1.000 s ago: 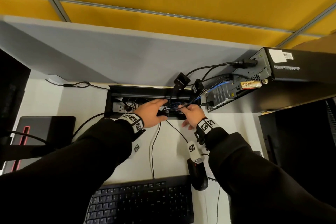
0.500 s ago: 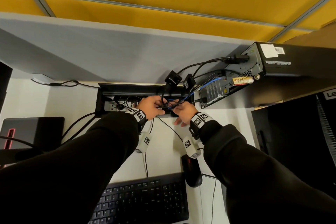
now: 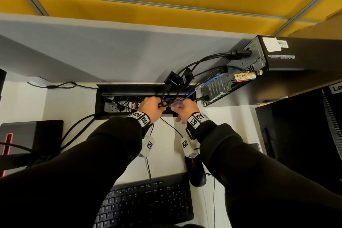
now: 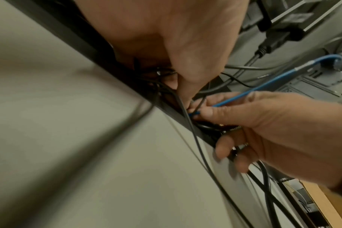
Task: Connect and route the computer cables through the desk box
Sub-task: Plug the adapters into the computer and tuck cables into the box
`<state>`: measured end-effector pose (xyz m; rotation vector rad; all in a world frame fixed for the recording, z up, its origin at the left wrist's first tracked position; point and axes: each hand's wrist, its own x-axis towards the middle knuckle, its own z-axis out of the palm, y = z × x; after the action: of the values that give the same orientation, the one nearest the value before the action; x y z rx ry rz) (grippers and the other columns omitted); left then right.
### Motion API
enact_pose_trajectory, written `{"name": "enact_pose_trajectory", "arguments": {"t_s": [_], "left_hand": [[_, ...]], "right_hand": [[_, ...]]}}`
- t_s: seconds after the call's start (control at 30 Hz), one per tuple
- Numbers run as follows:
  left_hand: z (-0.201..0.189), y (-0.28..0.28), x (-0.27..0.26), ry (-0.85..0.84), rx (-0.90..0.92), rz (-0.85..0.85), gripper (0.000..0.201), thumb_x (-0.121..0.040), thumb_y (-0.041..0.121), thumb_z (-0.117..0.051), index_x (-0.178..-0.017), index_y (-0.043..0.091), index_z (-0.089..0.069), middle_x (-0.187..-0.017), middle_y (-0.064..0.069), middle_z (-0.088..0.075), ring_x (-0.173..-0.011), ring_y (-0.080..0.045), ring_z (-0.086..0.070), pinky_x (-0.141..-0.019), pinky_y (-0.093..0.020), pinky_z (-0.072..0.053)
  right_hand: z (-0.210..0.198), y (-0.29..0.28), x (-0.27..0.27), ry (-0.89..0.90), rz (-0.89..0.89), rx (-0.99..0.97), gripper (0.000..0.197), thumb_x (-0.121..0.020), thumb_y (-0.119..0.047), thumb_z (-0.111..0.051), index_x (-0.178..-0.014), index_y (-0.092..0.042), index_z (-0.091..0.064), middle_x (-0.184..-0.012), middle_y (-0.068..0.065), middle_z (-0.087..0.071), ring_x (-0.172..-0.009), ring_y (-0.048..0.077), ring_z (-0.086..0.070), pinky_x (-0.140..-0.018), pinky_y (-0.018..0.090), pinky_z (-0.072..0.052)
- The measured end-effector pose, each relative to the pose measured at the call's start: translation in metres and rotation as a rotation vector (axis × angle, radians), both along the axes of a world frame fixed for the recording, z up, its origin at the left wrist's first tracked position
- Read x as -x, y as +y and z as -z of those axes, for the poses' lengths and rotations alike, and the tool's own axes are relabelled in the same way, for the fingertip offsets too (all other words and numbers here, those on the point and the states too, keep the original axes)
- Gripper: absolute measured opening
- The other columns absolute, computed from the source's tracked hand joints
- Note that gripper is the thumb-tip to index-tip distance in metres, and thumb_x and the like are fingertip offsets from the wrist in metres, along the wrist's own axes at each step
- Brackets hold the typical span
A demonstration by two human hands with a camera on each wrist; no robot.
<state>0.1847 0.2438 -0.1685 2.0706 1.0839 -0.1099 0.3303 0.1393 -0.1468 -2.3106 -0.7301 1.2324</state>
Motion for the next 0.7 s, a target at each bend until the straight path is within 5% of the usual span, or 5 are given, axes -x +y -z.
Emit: {"name": "enact_pose_trajectory", "arguments": {"t_s": [0.2, 0.3, 0.47, 0.57, 0.7], "left_hand": [[-0.002, 0.015, 0.009, 0.0, 0.054, 0.094, 0.01, -0.088, 0.032, -0.074, -0.096, 0.027, -0.078, -0.077, 0.006, -0.071, -0.076, -0.016, -0.068, -0.079, -0.04, -0.06], [-0.002, 0.017, 0.011, -0.012, 0.069, 0.131, 0.01, -0.089, 0.03, -0.073, -0.097, 0.029, -0.079, -0.078, 0.009, -0.071, -0.078, -0.013, -0.068, -0.081, -0.04, -0.06], [-0.002, 0.013, 0.014, -0.017, 0.049, 0.173, 0.021, -0.093, 0.031, -0.068, -0.112, 0.032, -0.073, -0.092, 0.009, -0.074, -0.086, -0.012, -0.068, -0.087, -0.04, -0.059], [-0.006, 0.009, 0.014, -0.028, 0.053, 0.185, 0.027, -0.092, 0.026, -0.068, -0.117, 0.035, -0.071, -0.103, 0.009, -0.075, -0.095, -0.014, -0.067, -0.091, -0.038, -0.055], [-0.008, 0.011, 0.016, -0.047, 0.109, 0.171, 0.032, -0.088, 0.019, -0.071, -0.115, 0.035, -0.074, -0.093, 0.013, -0.074, -0.092, -0.011, -0.067, -0.091, -0.034, -0.054]], "right_hand": [[-0.004, -0.002, 0.013, 0.125, 0.089, -0.066, 0.012, -0.1, -0.031, -0.06, -0.11, -0.026, -0.065, -0.099, 0.002, -0.073, -0.065, 0.024, -0.075, -0.061, 0.04, -0.062], [-0.008, -0.004, 0.015, 0.088, 0.005, -0.057, 0.012, -0.101, -0.036, -0.057, -0.109, -0.031, -0.064, -0.091, 0.002, -0.072, -0.068, 0.023, -0.075, -0.056, 0.034, -0.061], [-0.004, -0.015, 0.01, -0.19, -0.302, -0.033, 0.029, -0.104, -0.041, -0.048, -0.122, -0.027, -0.066, -0.09, -0.001, -0.073, -0.066, 0.013, -0.072, -0.069, 0.03, -0.06], [-0.005, -0.017, 0.005, -0.413, -0.511, -0.036, 0.031, -0.104, -0.045, -0.042, -0.121, -0.031, -0.065, -0.102, -0.001, -0.071, -0.085, 0.018, -0.069, -0.081, 0.038, -0.058], [0.001, -0.023, 0.003, -0.466, -0.56, -0.05, 0.029, -0.103, -0.046, -0.042, -0.12, -0.037, -0.064, -0.107, -0.003, -0.071, -0.092, 0.02, -0.067, -0.084, 0.041, -0.057]]}}
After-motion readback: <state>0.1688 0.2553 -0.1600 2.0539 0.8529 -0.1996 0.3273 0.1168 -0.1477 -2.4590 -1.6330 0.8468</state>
